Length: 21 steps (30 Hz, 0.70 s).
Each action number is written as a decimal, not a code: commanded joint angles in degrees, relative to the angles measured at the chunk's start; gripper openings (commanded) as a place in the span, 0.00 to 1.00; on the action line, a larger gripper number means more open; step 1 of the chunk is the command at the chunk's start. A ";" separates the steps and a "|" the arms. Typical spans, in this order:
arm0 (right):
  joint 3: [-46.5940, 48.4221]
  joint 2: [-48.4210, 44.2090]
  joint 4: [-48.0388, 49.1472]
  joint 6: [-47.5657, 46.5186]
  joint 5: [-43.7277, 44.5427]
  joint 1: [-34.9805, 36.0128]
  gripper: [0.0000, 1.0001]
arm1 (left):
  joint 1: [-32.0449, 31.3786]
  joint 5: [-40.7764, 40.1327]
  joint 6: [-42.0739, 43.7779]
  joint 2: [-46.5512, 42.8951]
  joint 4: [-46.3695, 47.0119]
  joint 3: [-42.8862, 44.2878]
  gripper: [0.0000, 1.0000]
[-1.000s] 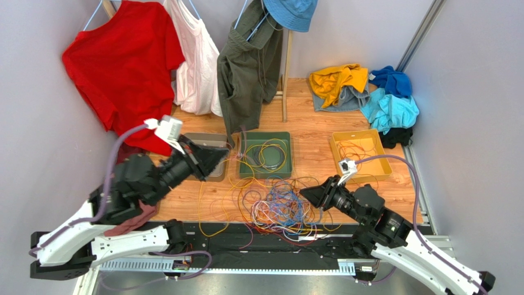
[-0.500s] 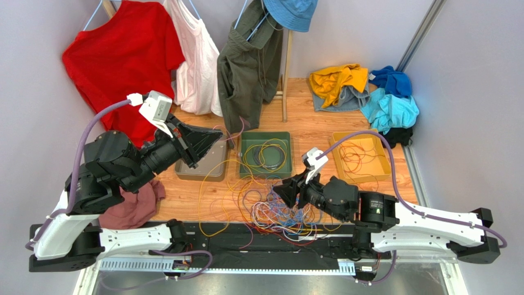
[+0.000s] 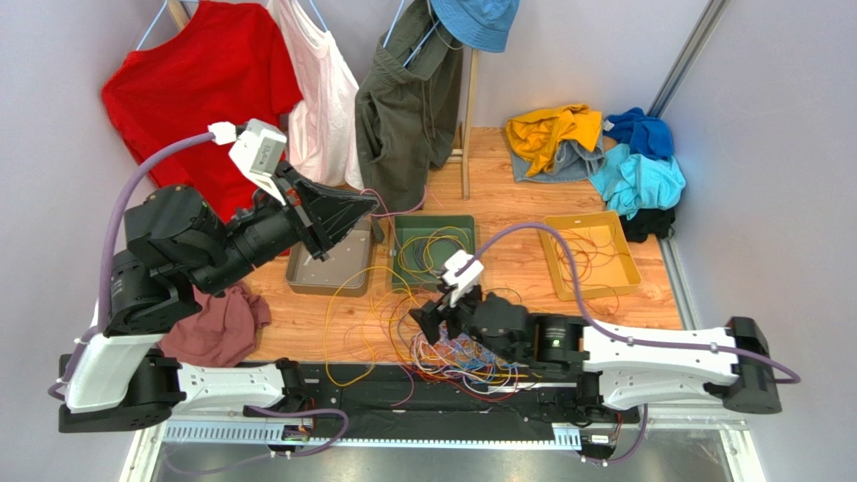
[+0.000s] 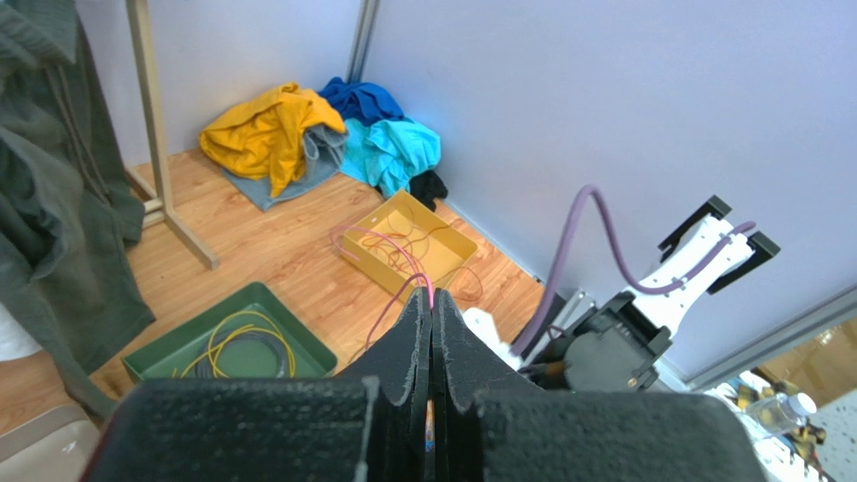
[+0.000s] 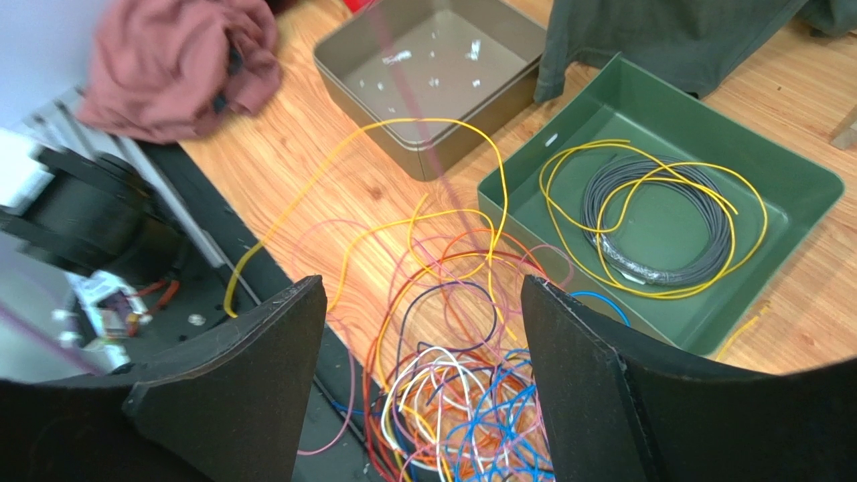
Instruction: Untangle the cables
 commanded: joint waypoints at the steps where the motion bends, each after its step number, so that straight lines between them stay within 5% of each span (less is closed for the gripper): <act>1: 3.76 6.73 8.94 -4.63 4.73 0.02 0.75 | -0.23 2.28 1.21 0.94 -0.84 1.62 0.00; 6: 6.66 13.33 10.62 -1.39 6.94 -3.41 0.62 | -0.23 1.85 1.13 -0.12 -1.71 1.27 0.00; 7: 7.10 13.69 10.88 -1.30 7.46 -3.58 0.52 | -0.23 1.67 1.13 -0.56 -1.98 1.10 0.00; 8: 7.10 13.70 11.06 -1.12 8.34 -3.67 0.26 | -0.23 1.58 1.13 -0.73 -2.24 1.01 0.00; 10: 7.01 12.56 10.80 -1.21 9.48 -3.67 0.01 | -0.23 0.88 1.04 -2.22 -2.51 -0.22 0.00; 19: 9.03 -4.21 5.17 -8.49 15.55 -3.94 0.00 | -0.23 -4.73 -2.21 -12.40 2.23 -14.09 0.00; 21: 14.37 -8.25 2.73 -11.21 15.46 -3.94 0.00 | -0.23 -7.98 -4.83 -15.31 5.03 -21.62 0.10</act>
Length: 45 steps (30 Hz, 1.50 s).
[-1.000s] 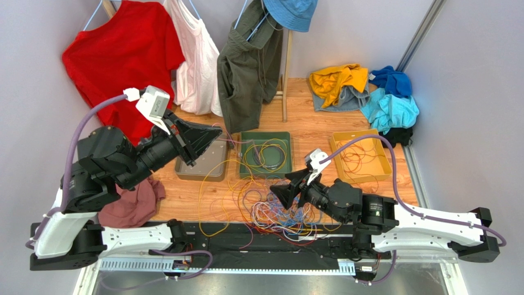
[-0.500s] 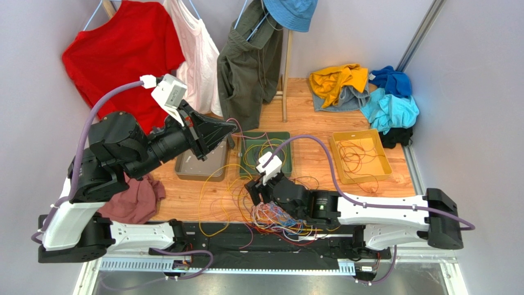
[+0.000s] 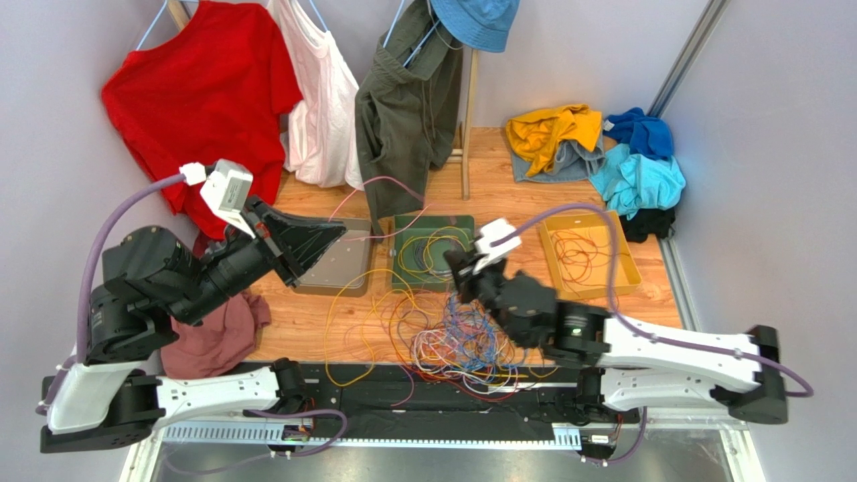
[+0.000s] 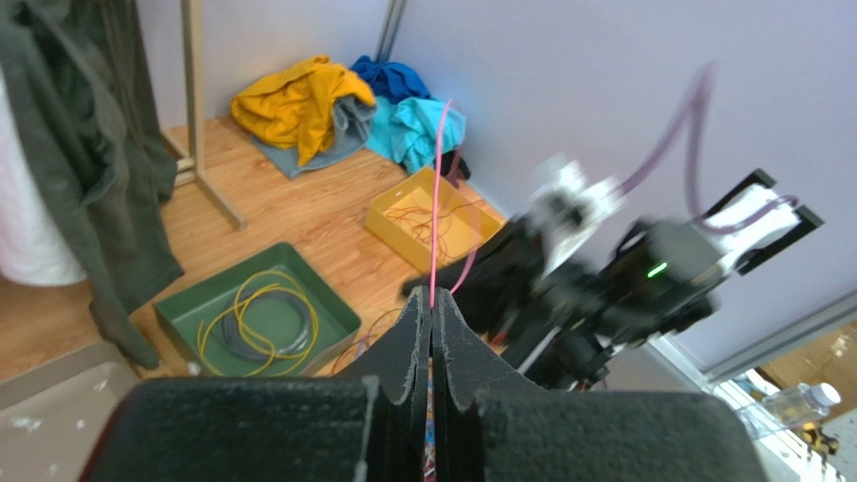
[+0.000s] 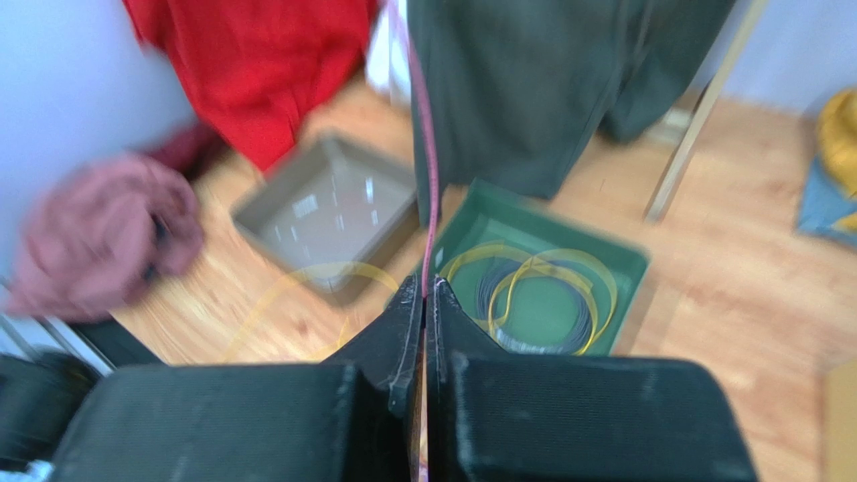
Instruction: Untangle the cables
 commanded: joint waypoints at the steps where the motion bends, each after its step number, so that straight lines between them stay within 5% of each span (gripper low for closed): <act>1: 11.63 -8.99 -4.03 -7.87 3.55 -0.11 0.00 | -0.23 -6.44 -4.61 -7.24 6.12 -12.15 0.19; 6: 37.60 -4.71 -16.62 -12.28 2.94 -0.11 0.00 | -0.23 -9.79 -12.33 -14.13 11.67 -29.72 0.90; 7: 40.72 -3.82 -18.28 -13.16 2.85 -0.11 0.00 | -0.23 -10.05 -13.39 -14.83 11.41 -31.32 0.92; 13: 65.39 4.26 -24.44 -17.90 2.58 -0.11 0.00 | -0.23 -7.33 -18.23 -16.15 13.33 -41.35 0.93; 18: 73.35 7.17 -25.07 -19.58 1.27 -0.11 0.00 | -0.23 -4.61 -21.75 -17.73 16.85 -49.42 0.90; 27: 67.04 3.92 -19.98 -23.35 5.30 -0.20 0.00 | -0.23 -1.18 -24.91 -18.62 21.77 -57.08 0.89; 34: 61.23 5.68 -7.15 -41.88 18.57 -0.63 0.00 | -0.23 0.58 -27.90 -19.32 24.15 -62.71 0.88; 41: 59.03 5.77 -8.18 -36.83 18.50 -9.50 0.00 | -0.32 -0.65 -30.54 -24.23 19.05 -66.22 0.87; 45: 62.45 9.27 -21.76 -28.32 14.72 -17.50 0.00 | -0.23 -0.39 -31.94 -29.15 18.52 -68.60 0.87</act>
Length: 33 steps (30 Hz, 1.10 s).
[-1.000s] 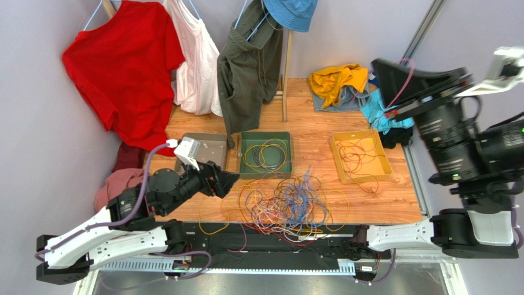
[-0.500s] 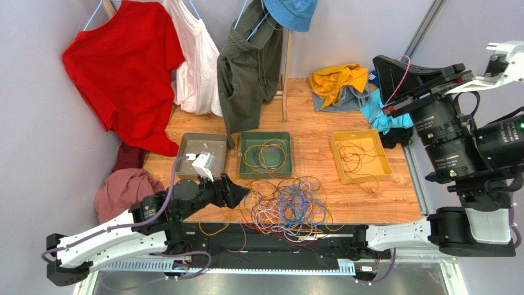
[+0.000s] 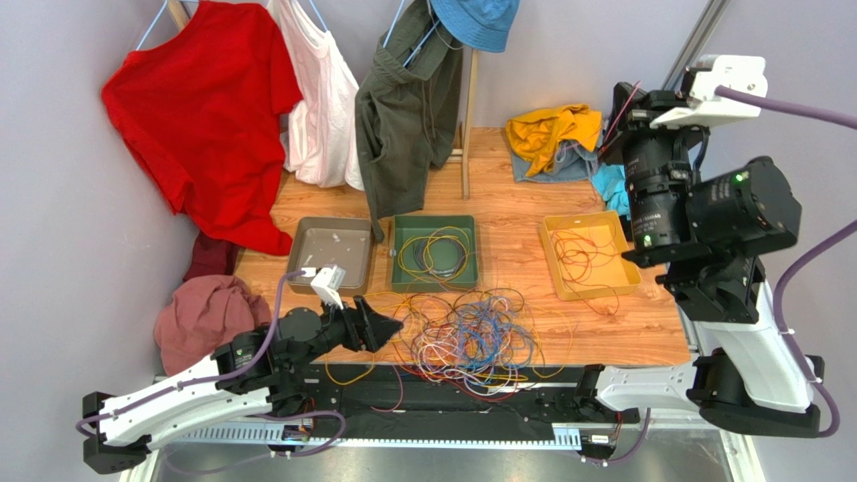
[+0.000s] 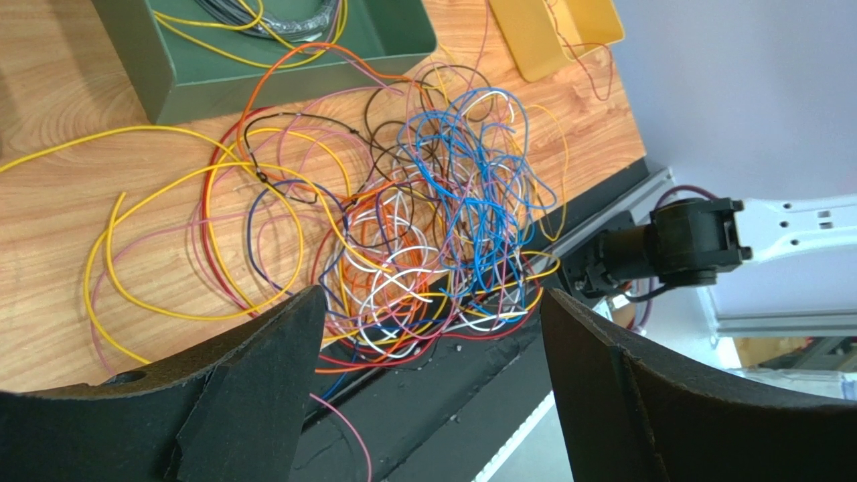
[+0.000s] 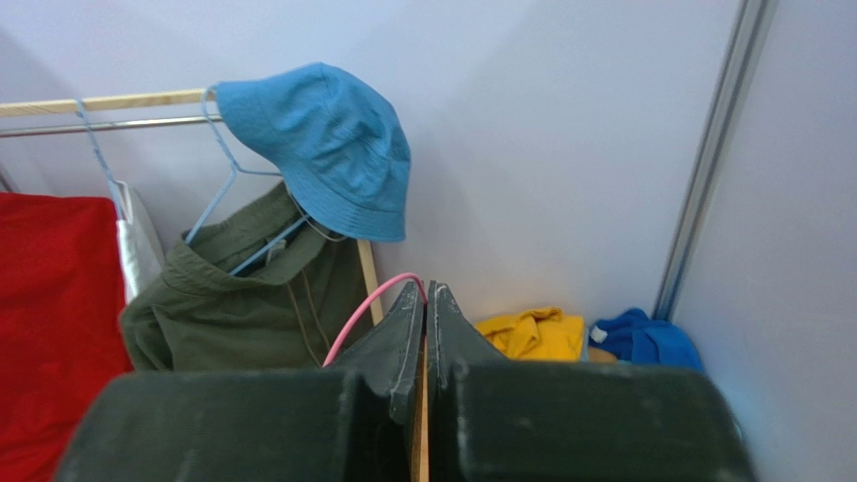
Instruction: Untangle the cables
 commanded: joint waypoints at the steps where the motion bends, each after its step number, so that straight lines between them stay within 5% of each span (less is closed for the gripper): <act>1: 4.44 3.40 -12.71 8.23 -2.97 -8.76 0.00 | -0.23 0.27 -2.68 -4.16 -0.43 -2.18 0.86; 13: 0.95 8.07 -21.70 30.20 -12.63 -32.94 0.00 | -0.23 1.41 -4.09 -8.64 -4.65 -4.11 0.85; 22: -6.26 5.26 -21.44 36.11 -16.85 -46.66 0.00 | -0.23 1.59 -4.26 -9.08 -2.72 -6.48 0.86; 33: -29.87 -0.54 -11.78 39.62 -21.78 -55.18 0.00 | -0.23 3.96 -5.84 -6.09 2.20 -10.09 0.85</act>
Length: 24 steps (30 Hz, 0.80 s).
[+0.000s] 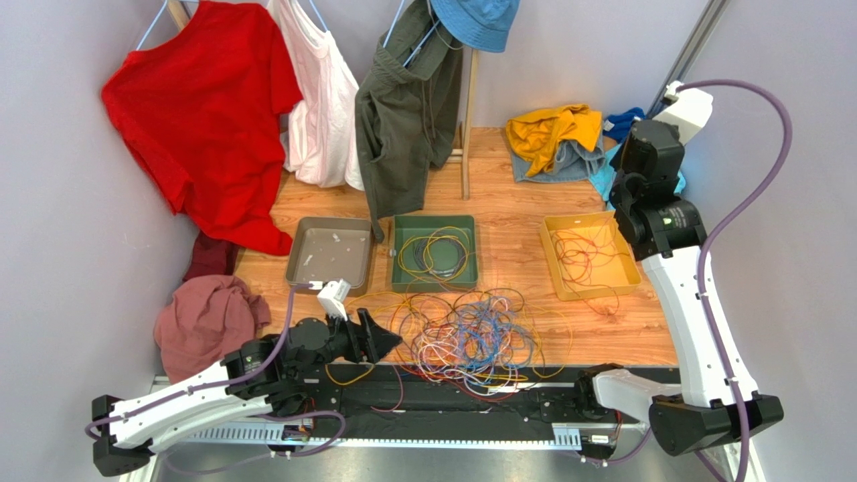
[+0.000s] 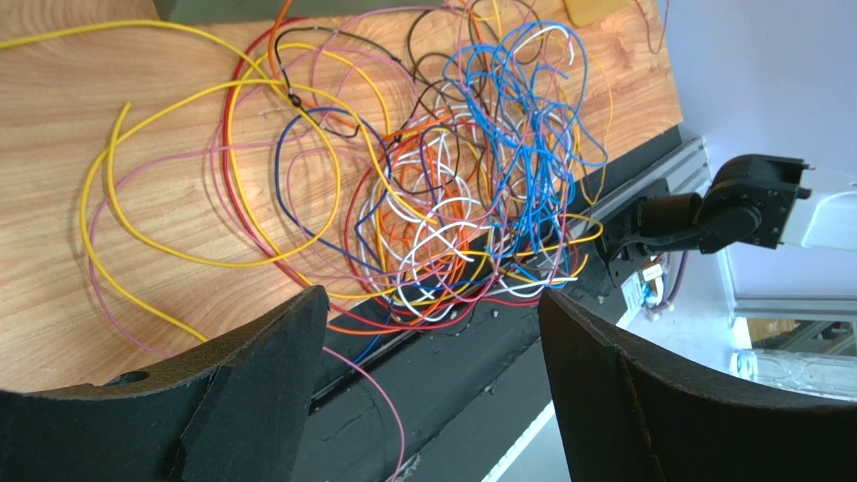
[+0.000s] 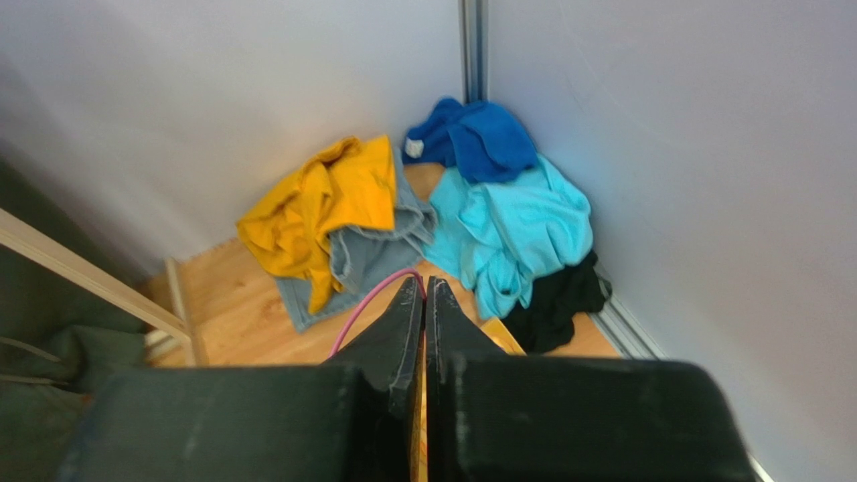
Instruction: Untangle the cables
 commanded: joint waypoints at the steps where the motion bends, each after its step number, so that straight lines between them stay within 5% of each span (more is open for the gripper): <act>1: -9.05 -2.64 7.66 2.92 -3.94 -3.41 0.00 | -0.23 2.19 -1.95 0.48 3.72 -1.94 0.85; 8: -21.01 -2.56 13.73 4.68 -6.76 -6.58 0.00 | -0.23 1.93 -2.22 -0.31 3.37 -2.82 0.85; 19: -31.22 -0.10 10.40 13.91 -12.37 -7.02 0.00 | -0.23 2.02 -2.05 1.97 6.79 -4.14 0.86; 20: -31.39 0.34 9.26 14.35 -13.69 -7.11 0.20 | -0.23 2.11 -2.05 2.24 7.40 -4.32 0.85; 24: -31.48 2.19 6.17 17.51 -16.78 -7.11 0.56 | -0.23 3.07 -2.22 3.30 8.02 -4.32 0.85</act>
